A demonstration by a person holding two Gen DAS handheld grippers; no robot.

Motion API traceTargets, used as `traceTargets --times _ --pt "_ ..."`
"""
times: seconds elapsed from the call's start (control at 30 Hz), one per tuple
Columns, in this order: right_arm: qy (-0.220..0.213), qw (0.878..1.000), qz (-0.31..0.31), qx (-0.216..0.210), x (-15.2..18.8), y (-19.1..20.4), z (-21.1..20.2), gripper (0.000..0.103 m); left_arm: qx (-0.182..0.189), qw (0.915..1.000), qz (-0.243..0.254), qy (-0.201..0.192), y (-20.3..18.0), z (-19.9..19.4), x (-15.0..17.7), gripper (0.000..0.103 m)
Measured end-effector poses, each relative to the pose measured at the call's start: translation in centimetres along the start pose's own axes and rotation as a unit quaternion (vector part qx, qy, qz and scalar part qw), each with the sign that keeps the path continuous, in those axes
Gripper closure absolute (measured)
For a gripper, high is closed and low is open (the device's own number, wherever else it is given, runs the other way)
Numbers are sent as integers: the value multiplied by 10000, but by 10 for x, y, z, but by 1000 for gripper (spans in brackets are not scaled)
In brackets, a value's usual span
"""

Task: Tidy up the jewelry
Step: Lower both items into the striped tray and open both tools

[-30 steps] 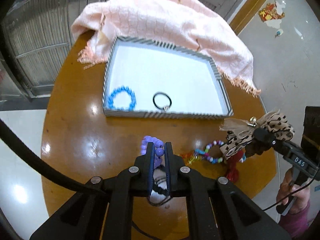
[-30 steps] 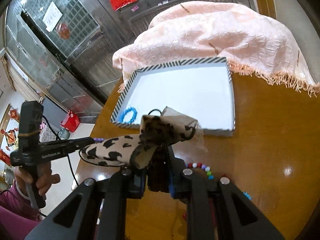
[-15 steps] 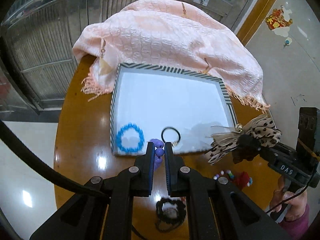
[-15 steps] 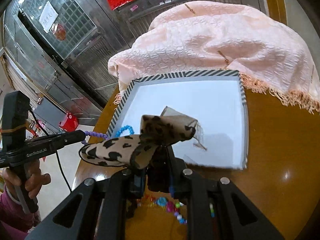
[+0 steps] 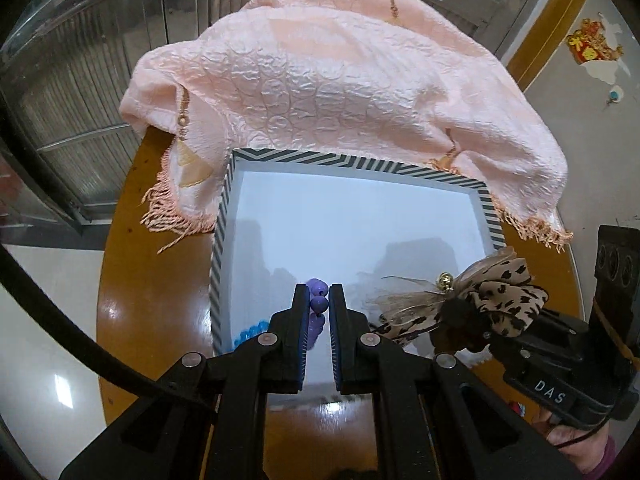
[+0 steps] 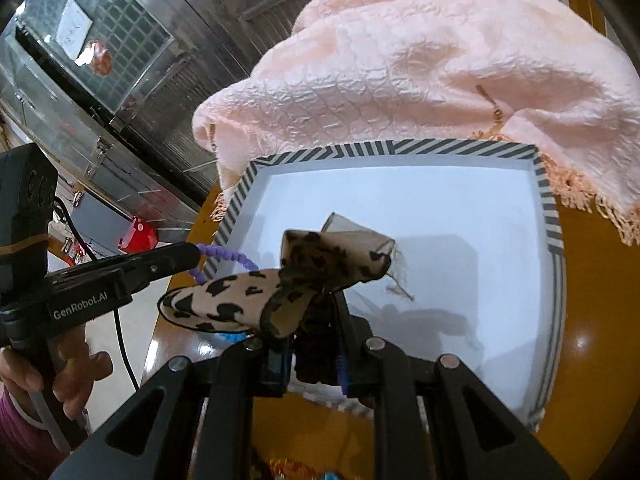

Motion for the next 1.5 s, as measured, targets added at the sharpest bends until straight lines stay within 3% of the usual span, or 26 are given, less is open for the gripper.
traceTargets --times 0.53,0.7,0.77,0.83,0.97,1.5 --pt "507 9987 -15 -66 -20 18 79 86 -496 9975 -428 268 58 42 -8 94" --pt "657 9977 -94 145 -19 18 89 76 -621 9967 -447 283 61 48 -5 94" --pt "641 9978 -75 151 -18 16 84 62 -671 9961 -513 251 63 48 -3 94" --pt "551 9984 -48 128 -18 13 75 60 -691 9956 -567 278 64 48 -1 92" --pt "425 9991 26 82 -15 6 55 55 -534 9962 -620 308 62 43 5 77" --pt "143 9997 -211 49 20 16 -10 54 -833 9960 -313 -107 35 -16 47 74"
Point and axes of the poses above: each gripper's, at about its wrist camera, not at the fingertips, and z roughly the way its jaws point, y to its left, x to its underside, the point moved 2 cm from there along z, roughly the way its jaws point, and after that the axes turned 11 degrees about x, right-handed, at the moved point
